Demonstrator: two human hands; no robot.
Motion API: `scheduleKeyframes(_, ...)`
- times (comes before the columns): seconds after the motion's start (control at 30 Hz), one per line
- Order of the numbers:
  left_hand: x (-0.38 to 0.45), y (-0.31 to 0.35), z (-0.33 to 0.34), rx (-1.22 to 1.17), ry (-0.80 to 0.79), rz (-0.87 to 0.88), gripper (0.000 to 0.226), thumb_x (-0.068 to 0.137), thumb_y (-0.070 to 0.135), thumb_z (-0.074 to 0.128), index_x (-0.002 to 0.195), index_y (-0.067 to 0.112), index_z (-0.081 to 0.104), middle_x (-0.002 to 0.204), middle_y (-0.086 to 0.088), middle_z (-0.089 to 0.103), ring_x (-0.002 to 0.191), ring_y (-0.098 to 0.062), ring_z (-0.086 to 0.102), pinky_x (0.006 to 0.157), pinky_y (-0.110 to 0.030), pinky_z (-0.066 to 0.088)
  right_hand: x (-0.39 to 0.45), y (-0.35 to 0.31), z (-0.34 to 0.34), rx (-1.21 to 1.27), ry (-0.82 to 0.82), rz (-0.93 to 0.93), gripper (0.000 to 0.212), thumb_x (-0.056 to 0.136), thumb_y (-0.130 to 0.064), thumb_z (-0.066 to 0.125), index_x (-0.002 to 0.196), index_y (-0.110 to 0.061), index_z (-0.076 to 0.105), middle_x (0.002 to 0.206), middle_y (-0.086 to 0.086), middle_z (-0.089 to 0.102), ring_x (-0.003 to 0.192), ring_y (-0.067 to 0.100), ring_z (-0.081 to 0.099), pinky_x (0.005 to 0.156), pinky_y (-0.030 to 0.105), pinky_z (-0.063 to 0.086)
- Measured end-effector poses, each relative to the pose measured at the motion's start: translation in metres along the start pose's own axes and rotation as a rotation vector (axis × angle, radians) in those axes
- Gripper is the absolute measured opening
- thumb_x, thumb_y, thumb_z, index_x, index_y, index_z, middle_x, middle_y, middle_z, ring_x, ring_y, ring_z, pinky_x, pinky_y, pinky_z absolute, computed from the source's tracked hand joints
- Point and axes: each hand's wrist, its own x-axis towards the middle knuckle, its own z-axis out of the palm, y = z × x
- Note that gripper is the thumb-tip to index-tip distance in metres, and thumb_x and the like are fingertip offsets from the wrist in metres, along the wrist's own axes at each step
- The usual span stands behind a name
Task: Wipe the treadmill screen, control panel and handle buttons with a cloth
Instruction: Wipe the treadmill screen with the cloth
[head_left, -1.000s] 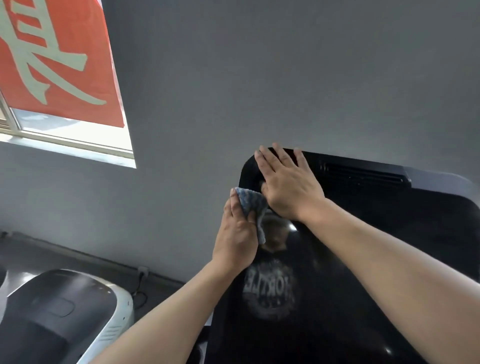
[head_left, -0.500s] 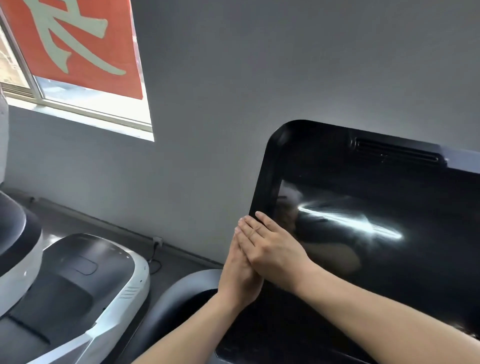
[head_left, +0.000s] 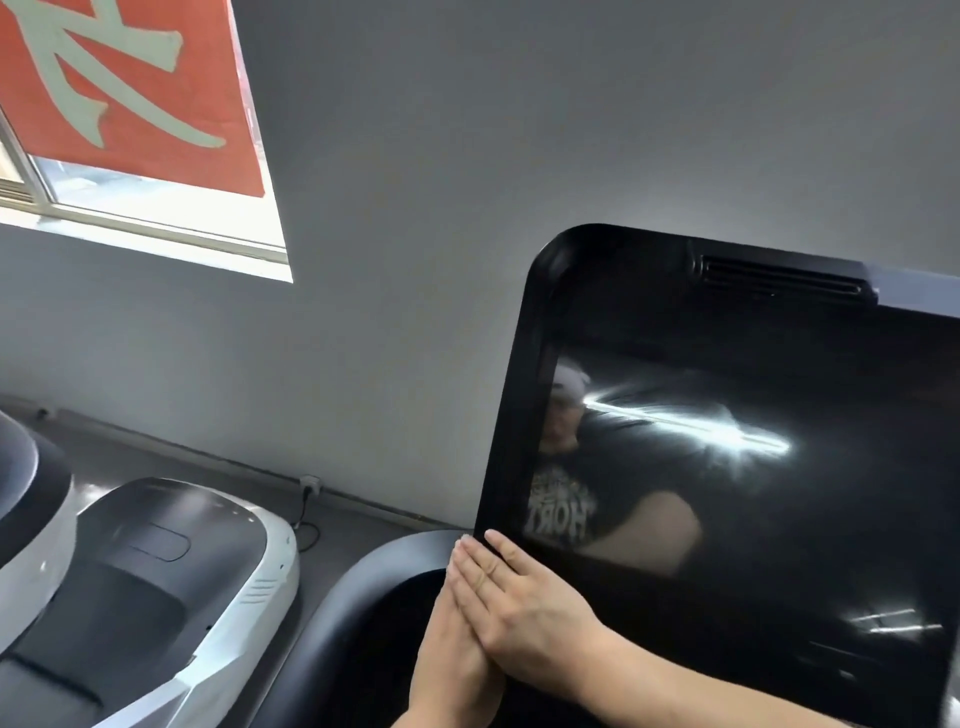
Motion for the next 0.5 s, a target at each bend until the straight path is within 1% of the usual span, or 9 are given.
scheduleKeyframes(0.03, 0.007, 0.009, -0.004, 0.006, 0.042, 0.019, 0.051, 0.108, 0.046, 0.031, 0.153, 0.066, 0.019, 0.159, 0.019, 0.042, 0.147, -0.021, 0.044, 0.123, -0.026, 0.030, 0.000, 0.003, 0.000, 0.006, -0.011, -0.004, 0.046, 0.103, -0.022, 0.043, 0.141, -0.008, 0.064, 0.144, 0.014, 0.065, 0.138, 0.032, 0.059, 0.118, 0.053, 0.043)
scheduleKeyframes(0.07, 0.020, 0.029, -0.005, -0.021, 0.037, -0.007, 0.044, 0.112, 0.040, 0.027, 0.153, 0.054, 0.033, 0.162, 0.010, 0.043, 0.134, -0.028, 0.055, 0.122, -0.027, 0.031, 0.002, 0.009, 0.000, 0.008, -0.011, -0.010, 0.045, 0.103, -0.022, 0.044, 0.140, -0.009, 0.065, 0.142, 0.012, 0.067, 0.136, 0.030, 0.060, 0.117, 0.054, 0.043)
scheduleKeyframes(0.13, 0.043, 0.041, 0.009, 0.057, -0.072, -0.120, 0.040, 0.110, 0.001, 0.027, 0.132, 0.003, 0.060, 0.150, -0.026, 0.054, 0.110, -0.045, 0.066, 0.115, -0.047, 0.044, 0.009, 0.023, -0.004, 0.004, -0.021, -0.012, 0.043, 0.105, -0.023, 0.042, 0.140, -0.013, 0.065, 0.138, 0.007, 0.070, 0.135, 0.028, 0.061, 0.116, 0.054, 0.044)
scheduleKeyframes(0.17, 0.059, 0.049, 0.000, -0.020, -0.109, -0.191, 0.035, 0.107, -0.006, 0.030, 0.122, -0.007, 0.062, 0.143, -0.032, 0.056, 0.106, -0.048, 0.067, 0.113, -0.051, 0.045, 0.014, 0.032, -0.008, -0.004, -0.033, -0.002, 0.042, 0.106, -0.022, 0.041, 0.139, -0.014, 0.065, 0.136, 0.006, 0.071, 0.136, 0.028, 0.060, 0.116, 0.055, 0.043)
scheduleKeyframes(0.2, 0.075, 0.045, -0.010, -0.059, -0.139, -0.220, 0.033, 0.111, 0.002, 0.030, 0.121, -0.005, 0.061, 0.150, -0.026, 0.054, 0.108, -0.044, 0.065, 0.117, -0.043, 0.042, 0.022, 0.042, -0.011, -0.021, -0.030, 0.012, 0.043, 0.105, -0.022, 0.040, 0.139, -0.014, 0.066, 0.135, 0.005, 0.072, 0.137, 0.028, 0.059, 0.117, 0.056, 0.042)
scheduleKeyframes(0.27, 0.095, 0.034, -0.031, -0.231, -0.079, -0.143, 0.032, 0.110, 0.042, 0.037, 0.132, 0.026, 0.055, 0.158, -0.001, 0.046, 0.124, -0.027, 0.057, 0.120, -0.021, 0.033, 0.039, 0.069, -0.023, -0.071, -0.036, 0.047, 0.045, 0.103, -0.021, 0.038, 0.136, -0.013, 0.068, 0.132, 0.005, 0.073, 0.139, 0.030, 0.057, 0.120, 0.059, 0.038)
scheduleKeyframes(0.33, 0.109, 0.017, -0.048, -0.201, 0.066, -0.076, 0.049, 0.096, 0.036, 0.051, 0.142, 0.049, 0.040, 0.152, 0.001, 0.049, 0.134, -0.022, 0.053, 0.122, -0.021, 0.031, 0.057, 0.100, -0.039, -0.106, -0.056, 0.084, 0.047, 0.103, -0.021, 0.035, 0.135, -0.011, 0.068, 0.134, 0.008, 0.072, 0.142, 0.033, 0.054, 0.120, 0.060, 0.037)
scheduleKeyframes(0.4, 0.148, 0.021, -0.058, -0.152, 0.125, 0.063, 0.066, 0.091, 0.021, 0.065, 0.153, 0.023, 0.039, 0.152, -0.006, 0.048, 0.133, -0.027, 0.054, 0.122, -0.021, 0.029, 0.072, 0.132, -0.055, -0.100, -0.048, 0.101, 0.048, 0.103, -0.020, 0.033, 0.136, -0.012, 0.067, 0.139, 0.010, 0.068, 0.142, 0.033, 0.053, 0.117, 0.058, 0.041)
scheduleKeyframes(0.5, 0.224, 0.041, -0.090, -0.261, -0.007, -0.158, 0.059, 0.103, 0.018, 0.062, 0.155, 0.003, 0.040, 0.157, -0.021, 0.047, 0.141, -0.033, 0.052, 0.118, -0.029, 0.035, 0.087, 0.177, -0.083, 0.043, -0.007, 0.128, 0.051, 0.100, -0.015, 0.032, 0.139, -0.010, 0.065, 0.146, 0.015, 0.063, 0.138, 0.034, 0.058, 0.116, 0.050, 0.043)
